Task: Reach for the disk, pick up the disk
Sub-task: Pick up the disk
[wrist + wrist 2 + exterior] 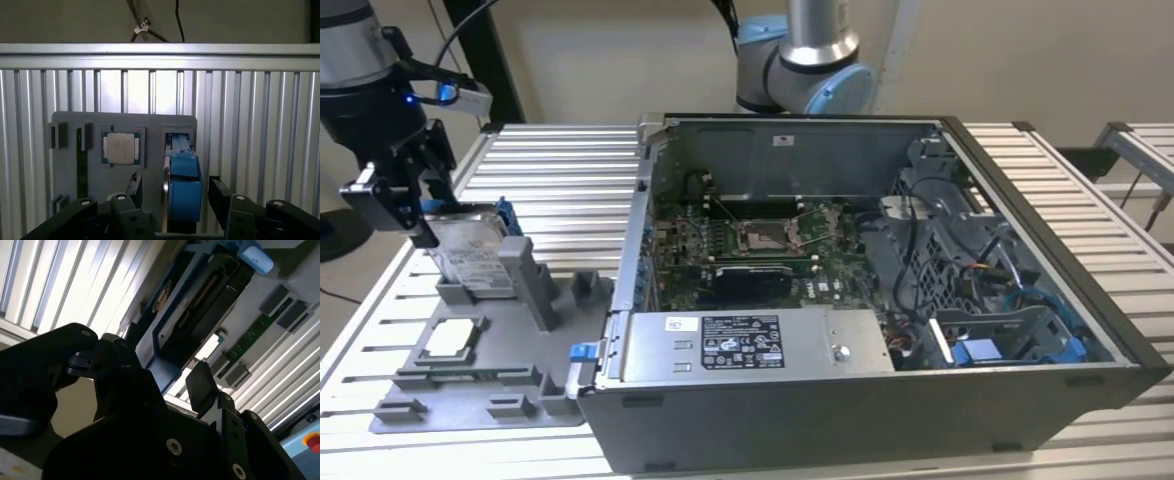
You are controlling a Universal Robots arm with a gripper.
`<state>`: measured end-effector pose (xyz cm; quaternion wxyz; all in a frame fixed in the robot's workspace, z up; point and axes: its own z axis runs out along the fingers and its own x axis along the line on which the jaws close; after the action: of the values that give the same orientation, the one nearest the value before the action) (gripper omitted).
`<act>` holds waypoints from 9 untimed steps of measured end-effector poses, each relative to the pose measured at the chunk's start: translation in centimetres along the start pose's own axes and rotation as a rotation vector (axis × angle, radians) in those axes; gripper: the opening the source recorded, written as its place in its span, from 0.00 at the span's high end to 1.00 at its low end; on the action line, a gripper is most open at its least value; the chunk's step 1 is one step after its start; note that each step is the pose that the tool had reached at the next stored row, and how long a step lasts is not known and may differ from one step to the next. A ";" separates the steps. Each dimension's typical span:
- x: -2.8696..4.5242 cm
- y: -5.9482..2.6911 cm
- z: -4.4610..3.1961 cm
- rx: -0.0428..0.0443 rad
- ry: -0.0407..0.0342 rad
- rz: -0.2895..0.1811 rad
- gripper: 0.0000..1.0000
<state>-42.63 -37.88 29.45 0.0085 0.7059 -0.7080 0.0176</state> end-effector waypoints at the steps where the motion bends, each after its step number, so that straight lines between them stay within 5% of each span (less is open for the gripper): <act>1: -0.05 0.00 0.16 0.0014 0.0008 -0.001 0.00; 9: -0.13 0.06 1.61 0.0024 0.0041 -0.001 0.00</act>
<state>-42.67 -37.80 27.83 0.0091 0.7062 -0.7076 0.0199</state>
